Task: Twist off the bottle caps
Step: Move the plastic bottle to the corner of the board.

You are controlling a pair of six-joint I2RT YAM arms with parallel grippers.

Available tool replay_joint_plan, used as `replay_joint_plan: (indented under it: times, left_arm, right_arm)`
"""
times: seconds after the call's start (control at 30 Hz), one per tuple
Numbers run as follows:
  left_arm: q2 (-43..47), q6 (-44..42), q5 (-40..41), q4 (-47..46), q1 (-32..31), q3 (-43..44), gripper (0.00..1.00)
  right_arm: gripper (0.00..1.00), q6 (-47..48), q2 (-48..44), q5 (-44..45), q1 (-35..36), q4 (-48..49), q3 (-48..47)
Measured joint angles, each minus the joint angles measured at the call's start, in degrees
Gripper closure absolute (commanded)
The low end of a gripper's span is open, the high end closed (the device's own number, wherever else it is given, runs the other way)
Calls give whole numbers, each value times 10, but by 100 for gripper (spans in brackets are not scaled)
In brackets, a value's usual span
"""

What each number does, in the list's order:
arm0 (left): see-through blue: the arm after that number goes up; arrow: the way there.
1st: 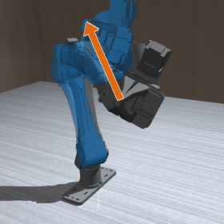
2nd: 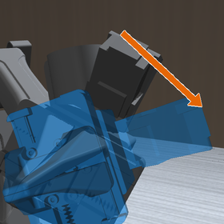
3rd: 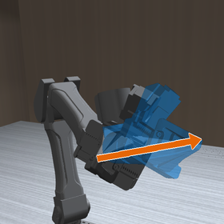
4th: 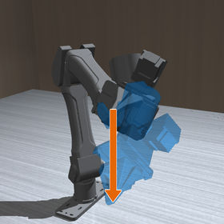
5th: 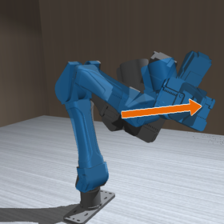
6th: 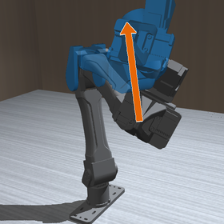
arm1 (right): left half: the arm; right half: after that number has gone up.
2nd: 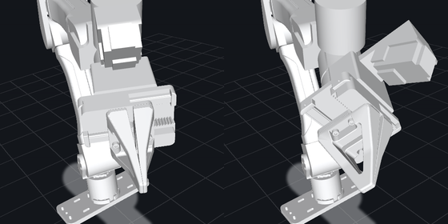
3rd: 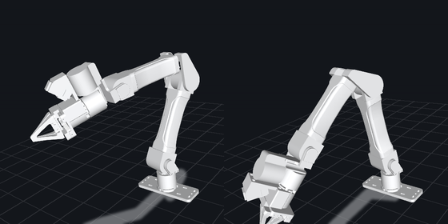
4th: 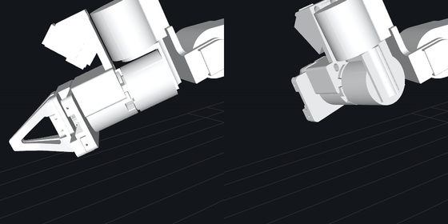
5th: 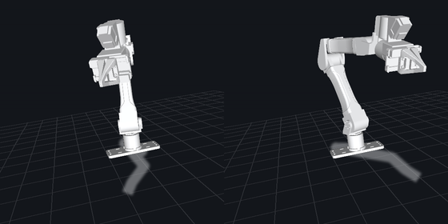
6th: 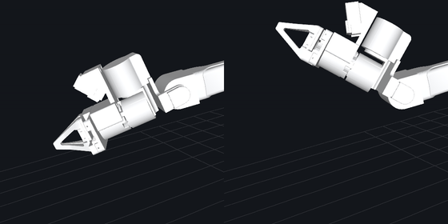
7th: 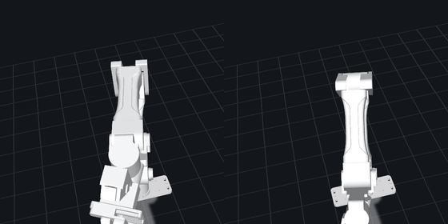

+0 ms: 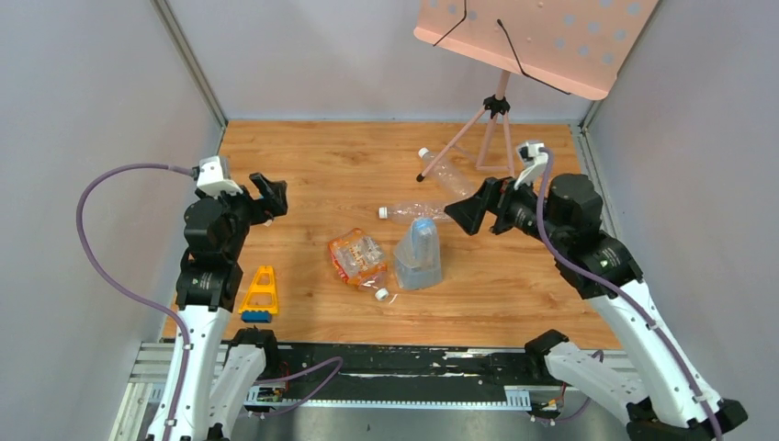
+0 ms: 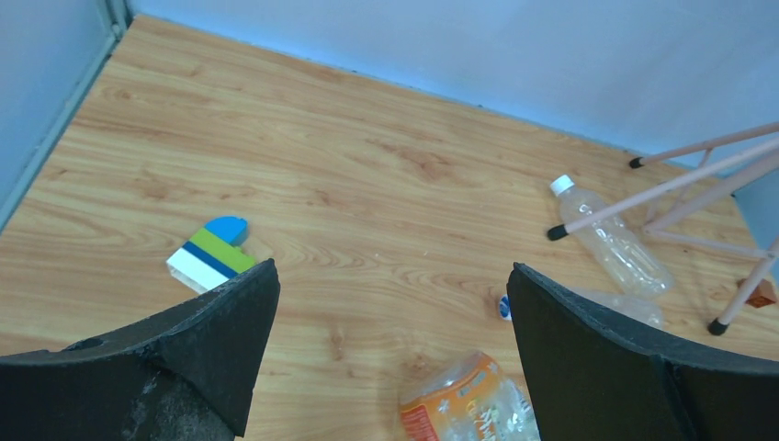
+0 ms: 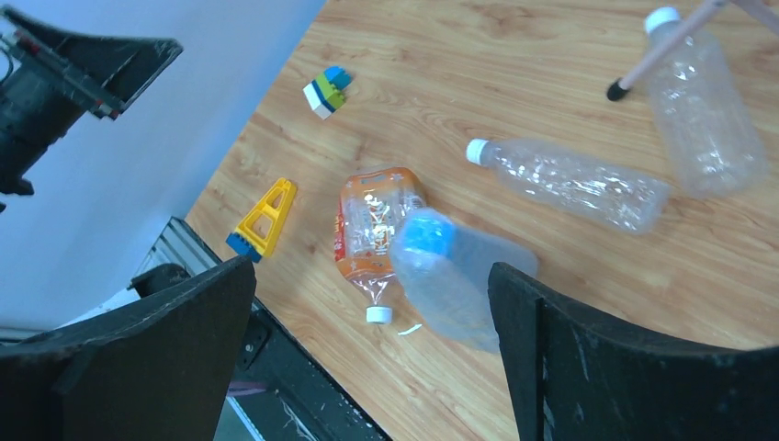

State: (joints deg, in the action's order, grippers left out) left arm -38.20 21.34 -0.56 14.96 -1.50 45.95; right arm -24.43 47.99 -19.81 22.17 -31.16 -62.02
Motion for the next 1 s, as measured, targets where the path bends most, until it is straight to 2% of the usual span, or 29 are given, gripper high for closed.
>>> replay_joint_plan:
  times: [0.27,0.37,0.53,1.0]
  left_arm:
    - [1,9,-33,-1,0,0,0]
    - [4,4,-35,10,0,0,0]
    - [21,-6,-19,30,0,3,0]
    - [43,-11,46,45,0,3,0]
  right_arm:
    - [0,58,115,219,259,-26,-99]
    - [0,67,182,289,325,-28,-125]
    - [0,47,265,343,350,-29,-144]
    - [0,-6,421,324,374,-29,-217]
